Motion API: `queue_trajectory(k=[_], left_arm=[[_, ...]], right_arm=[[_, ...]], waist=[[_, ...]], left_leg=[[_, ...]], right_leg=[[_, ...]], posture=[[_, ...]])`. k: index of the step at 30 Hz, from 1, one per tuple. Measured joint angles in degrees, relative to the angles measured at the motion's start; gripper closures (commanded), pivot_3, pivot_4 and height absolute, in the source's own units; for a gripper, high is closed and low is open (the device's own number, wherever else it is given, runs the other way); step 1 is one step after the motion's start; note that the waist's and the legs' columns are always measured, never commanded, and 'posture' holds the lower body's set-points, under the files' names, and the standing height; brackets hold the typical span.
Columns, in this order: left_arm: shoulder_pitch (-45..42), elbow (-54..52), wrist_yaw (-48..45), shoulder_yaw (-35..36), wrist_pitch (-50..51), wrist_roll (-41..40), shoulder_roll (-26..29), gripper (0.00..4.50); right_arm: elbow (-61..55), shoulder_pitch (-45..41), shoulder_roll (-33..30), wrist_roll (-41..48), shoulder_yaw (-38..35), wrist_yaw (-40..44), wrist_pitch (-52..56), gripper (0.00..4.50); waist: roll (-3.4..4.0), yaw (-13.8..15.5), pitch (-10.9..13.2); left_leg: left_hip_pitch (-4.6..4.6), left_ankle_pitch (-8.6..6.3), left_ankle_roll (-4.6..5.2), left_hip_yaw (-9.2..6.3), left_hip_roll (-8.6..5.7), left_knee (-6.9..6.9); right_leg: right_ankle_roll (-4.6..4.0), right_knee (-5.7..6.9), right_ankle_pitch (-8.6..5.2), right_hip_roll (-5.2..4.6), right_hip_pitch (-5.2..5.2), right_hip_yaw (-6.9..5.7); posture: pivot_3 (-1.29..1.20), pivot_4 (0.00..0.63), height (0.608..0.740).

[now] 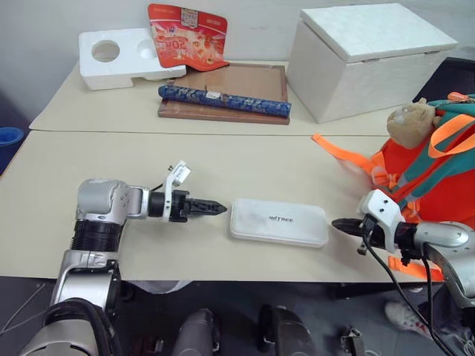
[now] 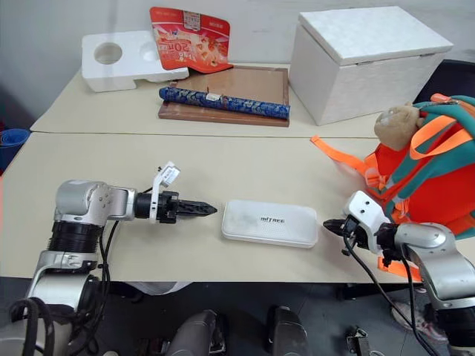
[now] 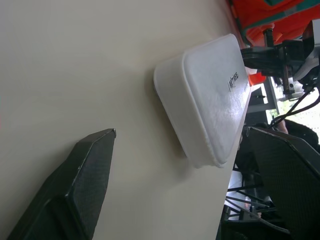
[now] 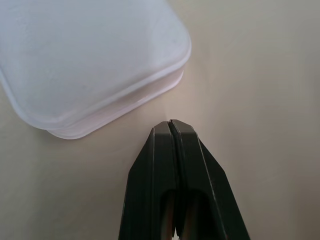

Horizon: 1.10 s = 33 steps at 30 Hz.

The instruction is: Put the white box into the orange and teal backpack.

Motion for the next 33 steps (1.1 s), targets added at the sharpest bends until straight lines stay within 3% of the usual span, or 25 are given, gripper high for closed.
queue_trajectory(k=[7,20,23,31,33], left_arm=[[-1.81,1.28,2.67,-2.32,1.84,-1.96,-5.54,0.22],[-3.13,3.37,4.79,-3.45,4.02,-4.72,-9.37,0.22],[-4.32,3.9,4.83,-2.52,4.99,-5.64,-9.54,0.83],[-6.62,6.02,6.24,2.62,7.29,-8.42,-9.92,3.09],[-5.71,5.78,6.49,2.73,7.39,-9.26,-9.76,3.19]], right_arm=[[0.2,0.12,2.07,-0.92,0.7,-0.44,-1.04,4.5],[0.13,0.02,4.2,-1.7,1.37,-2.04,-1.27,4.5],[0.11,0.15,4.21,-1.7,1.36,-2.19,-1.36,4.5],[-1.03,0.88,5.9,-0.05,-0.11,-3.59,1.03,4.5],[-2.13,1.34,6.15,0.7,-0.36,-4.09,2.74,4.5]], waist=[[0.0,-0.04,0.0],[0.0,-0.18,0.0],[0.0,-0.2,0.0],[0.0,-0.2,0.0],[0.0,-0.23,0.0]], left_leg=[[0.03,0.01,-0.04,0.03,-0.02,0.0],[0.05,0.0,-0.08,0.04,0.01,0.0],[0.05,0.0,-0.08,0.04,0.01,0.0],[0.06,-0.01,-0.11,0.04,0.03,-0.01],[0.06,-0.01,-0.12,0.04,0.03,-0.01]], right_leg=[[0.0,0.02,0.0,-0.01,0.0,0.06],[-0.02,0.02,-0.01,-0.02,-0.01,0.08],[-0.02,0.01,-0.01,-0.02,-0.01,0.08],[-0.03,0.03,-0.02,-0.02,-0.02,0.09],[-0.03,0.03,-0.02,-0.02,-0.03,0.09]], posture=[[0.0,0.15,0.74],[0.0,0.15,0.74],[0.0,0.15,0.74],[0.0,0.15,0.74],[0.0,0.15,0.74]])
